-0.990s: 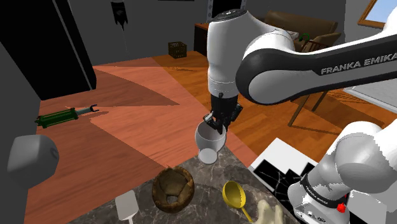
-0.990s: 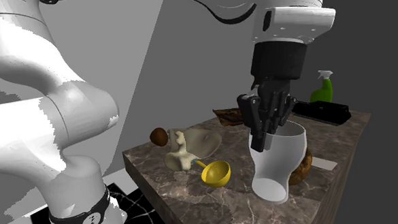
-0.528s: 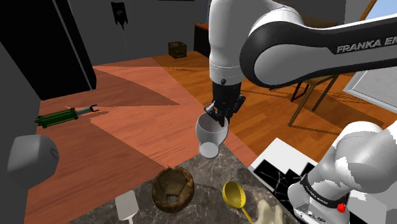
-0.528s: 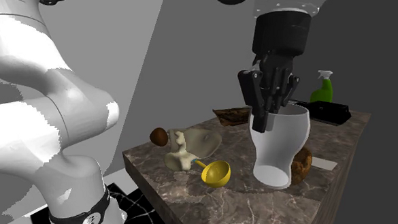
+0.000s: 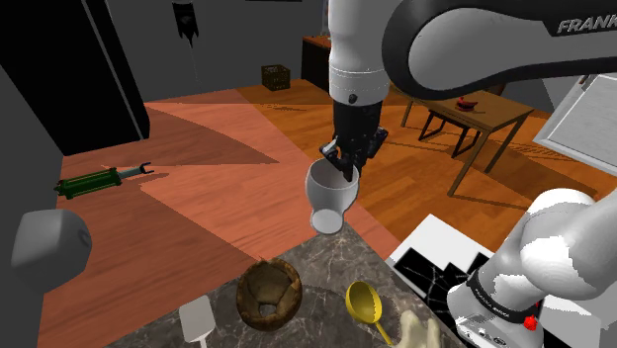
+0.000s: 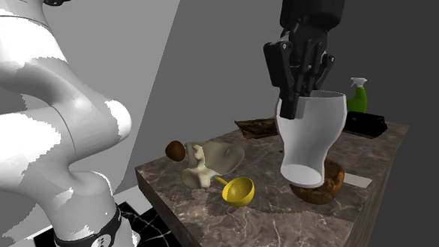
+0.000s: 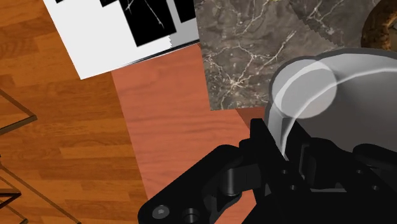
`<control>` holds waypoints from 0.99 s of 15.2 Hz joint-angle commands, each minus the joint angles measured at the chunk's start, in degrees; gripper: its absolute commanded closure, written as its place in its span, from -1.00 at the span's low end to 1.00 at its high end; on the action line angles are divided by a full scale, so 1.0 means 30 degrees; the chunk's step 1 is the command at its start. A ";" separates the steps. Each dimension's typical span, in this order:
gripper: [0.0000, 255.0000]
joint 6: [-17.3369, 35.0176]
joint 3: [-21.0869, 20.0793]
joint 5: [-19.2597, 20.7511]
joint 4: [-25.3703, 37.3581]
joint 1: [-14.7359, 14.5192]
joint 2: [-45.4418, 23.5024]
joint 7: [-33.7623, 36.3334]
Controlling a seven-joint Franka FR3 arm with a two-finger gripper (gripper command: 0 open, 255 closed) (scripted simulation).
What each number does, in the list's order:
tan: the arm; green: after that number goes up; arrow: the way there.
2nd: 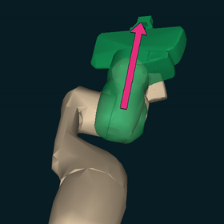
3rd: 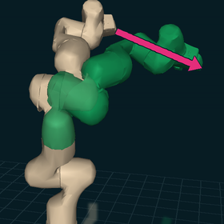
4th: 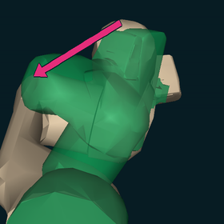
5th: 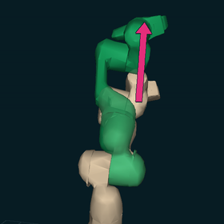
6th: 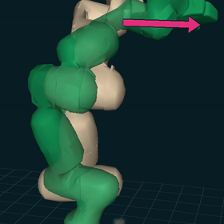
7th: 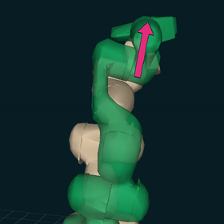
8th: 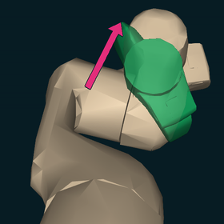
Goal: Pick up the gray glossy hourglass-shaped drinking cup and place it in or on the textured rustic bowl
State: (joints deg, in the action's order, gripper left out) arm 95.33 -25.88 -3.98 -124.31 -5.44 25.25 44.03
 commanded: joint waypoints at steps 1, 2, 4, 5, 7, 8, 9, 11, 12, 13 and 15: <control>1.00 -0.0517 0.0065 0.0034 0.0509 0.0027 0.0011 -0.0046; 1.00 -0.0622 0.0078 0.0041 0.0614 0.0032 0.0011 -0.0053; 1.00 -0.1114 -0.0648 -0.0006 0.1831 -0.0087 -0.0753 0.0898; 1.00 -0.1362 -0.1018 0.0002 0.2469 -0.0139 -0.1169 0.1388; 1.00 -0.1868 -0.1780 0.0093 0.3812 -0.0238 -0.2079 0.2403; 1.00 -0.2128 -0.2176 0.0178 0.4520 -0.0283 -0.2577 0.2930; 1.00 -0.2395 -0.2578 0.0296 0.5253 -0.0337 -0.3107 0.3475; 1.00 -0.2955 -0.3408 0.0641 0.6805 -0.0473 -0.4276 0.4620; 1.00 -0.3254 -0.3835 0.0877 0.7628 -0.0567 -0.4922 0.5224; 1.00 -0.3569 -0.4265 0.1161 0.8486 -0.0690 -0.5613 0.5853; 1.00 -0.4302 -0.5177 0.1933 1.0413 -0.1069 -0.7226 0.7246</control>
State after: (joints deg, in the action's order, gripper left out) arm 83.20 -40.15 0.89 -95.33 -8.09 5.55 63.71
